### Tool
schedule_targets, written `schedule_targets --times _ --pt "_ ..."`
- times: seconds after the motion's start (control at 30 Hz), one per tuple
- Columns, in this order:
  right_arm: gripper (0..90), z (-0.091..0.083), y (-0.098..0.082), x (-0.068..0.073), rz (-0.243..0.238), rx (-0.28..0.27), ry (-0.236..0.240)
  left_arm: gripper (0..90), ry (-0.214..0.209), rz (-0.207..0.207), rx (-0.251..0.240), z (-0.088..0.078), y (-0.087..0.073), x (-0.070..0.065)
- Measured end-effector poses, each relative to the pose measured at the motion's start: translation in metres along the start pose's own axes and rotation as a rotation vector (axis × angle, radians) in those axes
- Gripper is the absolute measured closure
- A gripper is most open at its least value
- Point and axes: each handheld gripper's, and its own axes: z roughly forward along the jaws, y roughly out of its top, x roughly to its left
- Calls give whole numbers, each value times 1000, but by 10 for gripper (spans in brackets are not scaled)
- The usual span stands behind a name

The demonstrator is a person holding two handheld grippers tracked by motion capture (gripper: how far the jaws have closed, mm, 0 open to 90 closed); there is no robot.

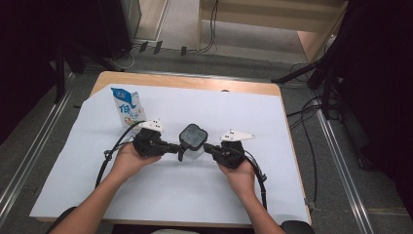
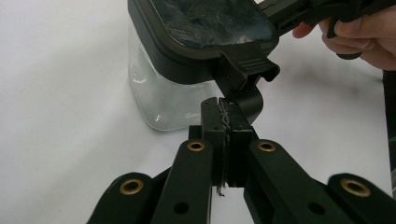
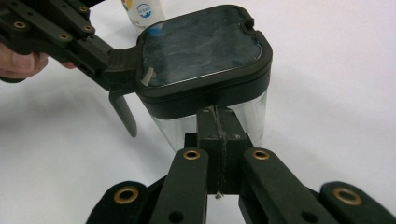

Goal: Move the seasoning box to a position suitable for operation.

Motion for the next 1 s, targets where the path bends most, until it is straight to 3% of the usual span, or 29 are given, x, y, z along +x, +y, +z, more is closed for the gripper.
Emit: schedule_targets --times 0.4,0.63,0.83,1.0 --pt "900 9 5 -11 25 13 -12 900 16 -19 -14 8 1 -12" --pt "900 14 10 -18 39 9 -13 900 23 -10 -21 15 3 -19" --pt "900 19 15 -22 42 12 -20 900 34 16 3 27 6 -25" --pt "900 22 16 -23 36 1 -29 900 21 3 -10 31 7 -23"
